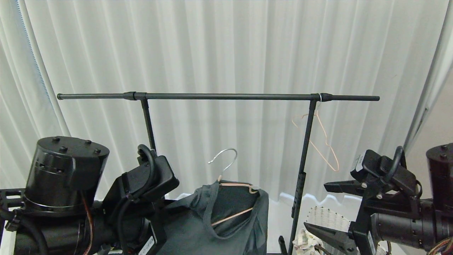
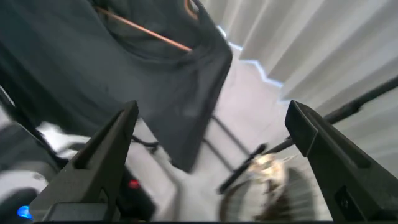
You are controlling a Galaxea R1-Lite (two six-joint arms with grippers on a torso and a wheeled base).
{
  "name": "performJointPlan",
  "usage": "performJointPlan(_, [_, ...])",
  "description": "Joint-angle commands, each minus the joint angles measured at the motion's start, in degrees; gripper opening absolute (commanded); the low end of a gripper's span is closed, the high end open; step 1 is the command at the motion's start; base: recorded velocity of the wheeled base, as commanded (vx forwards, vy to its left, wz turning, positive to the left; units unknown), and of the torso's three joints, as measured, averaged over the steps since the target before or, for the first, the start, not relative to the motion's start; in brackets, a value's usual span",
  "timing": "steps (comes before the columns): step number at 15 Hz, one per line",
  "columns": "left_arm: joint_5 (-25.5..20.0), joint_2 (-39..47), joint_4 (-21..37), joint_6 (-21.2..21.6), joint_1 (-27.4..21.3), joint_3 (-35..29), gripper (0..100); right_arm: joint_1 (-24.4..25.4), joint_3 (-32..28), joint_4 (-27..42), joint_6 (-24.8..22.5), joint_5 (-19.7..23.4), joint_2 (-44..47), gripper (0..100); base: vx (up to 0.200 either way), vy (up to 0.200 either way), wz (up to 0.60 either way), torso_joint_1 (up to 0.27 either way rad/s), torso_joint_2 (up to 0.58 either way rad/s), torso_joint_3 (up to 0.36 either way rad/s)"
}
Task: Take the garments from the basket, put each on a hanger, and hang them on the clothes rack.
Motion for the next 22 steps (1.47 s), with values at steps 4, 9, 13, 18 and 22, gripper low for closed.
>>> performJointPlan(4, [-5.9, -2.6, -0.4, 0.9, -0.3, 0.2, 0, 0.1, -6.4, -0.2, -8.5, 6.6, 6.9, 100, 0.0, 0.0, 0.0, 0.0, 0.0, 0.0])
performJointPlan(9, [-11.1, -7.3, -1.2, 4.3, -0.6, 1.7, 0, 0.1, -12.6, -0.1, -17.1, 14.8, 12.6, 100, 0.0, 0.0, 0.0, 0.0, 0.0, 0.0])
performJointPlan(13, [-11.2, -8.1, -1.4, 6.1, -1.2, 1.7, 0, 1.4, -14.1, 0.1, -21.9, 17.6, 15.6, 100, 0.0, 0.0, 0.0, 0.0, 0.0, 0.0])
performJointPlan(18, [-11.2, -7.8, -2.8, 8.6, -3.2, 1.9, 0, 5.4, -16.6, 0.2, -21.9, 17.8, 18.8, 100, 0.0, 0.0, 0.0, 0.0, 0.0, 0.0])
performJointPlan(22, [-11.2, -7.7, -2.8, 8.9, -3.2, 1.8, 0, 5.7, -16.3, 0.7, -21.9, 17.8, 18.5, 100, 0.0, 0.0, 0.0, 0.0, 0.0, 0.0])
